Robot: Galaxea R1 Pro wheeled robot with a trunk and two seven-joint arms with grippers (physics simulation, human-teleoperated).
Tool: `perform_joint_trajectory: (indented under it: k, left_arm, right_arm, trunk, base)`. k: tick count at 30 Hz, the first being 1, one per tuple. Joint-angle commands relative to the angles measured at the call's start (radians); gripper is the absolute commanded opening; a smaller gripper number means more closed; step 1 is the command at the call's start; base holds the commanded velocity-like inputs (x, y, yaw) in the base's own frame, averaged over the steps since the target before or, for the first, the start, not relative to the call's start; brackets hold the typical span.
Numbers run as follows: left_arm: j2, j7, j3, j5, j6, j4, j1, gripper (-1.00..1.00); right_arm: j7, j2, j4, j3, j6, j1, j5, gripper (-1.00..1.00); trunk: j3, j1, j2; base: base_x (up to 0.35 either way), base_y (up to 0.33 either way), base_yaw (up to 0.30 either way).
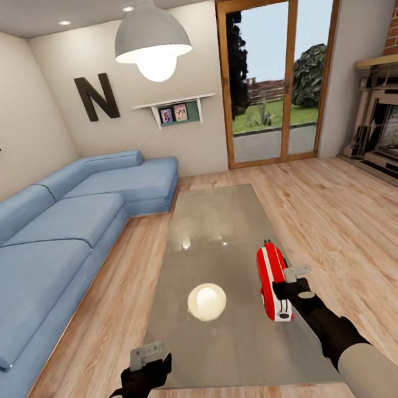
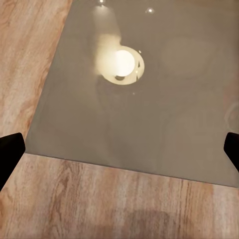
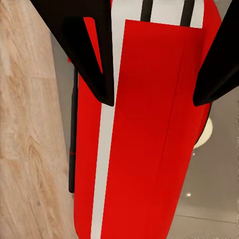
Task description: Turn on the radio receiver that's on the table in the living room.
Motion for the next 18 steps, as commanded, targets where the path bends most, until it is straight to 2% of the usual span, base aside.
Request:
perform_joint_trajectory:
  k: [1, 3, 5, 6, 9, 14, 18]
  left_arm:
    - [0.0, 0.0, 0.0, 0.0, 0.0, 0.0, 0.0, 1.0]
    - [0.0, 0.0, 0.0, 0.0, 0.0, 0.0, 0.0, 1.0]
    - [0.0, 0.0, 0.0, -0.001, 0.0, 0.0, 0.0, 1.0]
    - [0.0, 0.0, 0.0, -0.001, 0.0, 0.0, 0.0, 1.0]
    - [0.0, 0.0, 0.0, -0.002, 0.0, 0.001, 0.0, 1.0]
    - [0.0, -0.001, 0.0, -0.002, 0.0, 0.001, 0.0, 1.0]
    - [0.0, -0.002, 0.0, 0.003, 0.0, 0.001, 0.0, 1.0]
  right_arm:
    - [0.006, 0.0, -0.001, 0.0, 0.0, 0.0, 0.002, -1.0]
    - [0.063, -0.002, -0.004, 0.0, -0.001, 0.0, 0.001, -1.0]
    - [0.182, -0.006, -0.015, -0.003, -0.001, 0.0, 0.004, -1.0]
    - [0.272, -0.01, -0.021, -0.004, -0.001, 0.0, 0.006, -1.0]
    - [0.36, -0.024, -0.025, -0.006, 0.0, 0.001, 0.008, -1.0]
    - [0.427, -0.036, -0.027, -0.006, 0.001, 0.007, 0.008, -1.0]
    - [0.44, -0.037, -0.026, -0.006, 0.001, 0.008, 0.008, -1.0]
  trunk:
    - [0.0, 0.0, 0.0]
    - [0.0, 0.0, 0.0]
    - [0.0, 0.0, 0.0]
    - [0.0, 0.0, 0.0]
    - [0.0, 0.0, 0.0]
    - [0.0, 0.0, 0.0]
    - [0.0, 0.0, 0.0]
  base:
    - [0.0, 0.0, 0.0]
    - [0.0, 0.0, 0.0]
    - [0.0, 0.0, 0.0]
    - [0.0, 0.0, 0.0]
    - [0.0, 0.0, 0.0]
    - [0.0, 0.0, 0.0]
    - [-0.091, 0.0, 0.0]
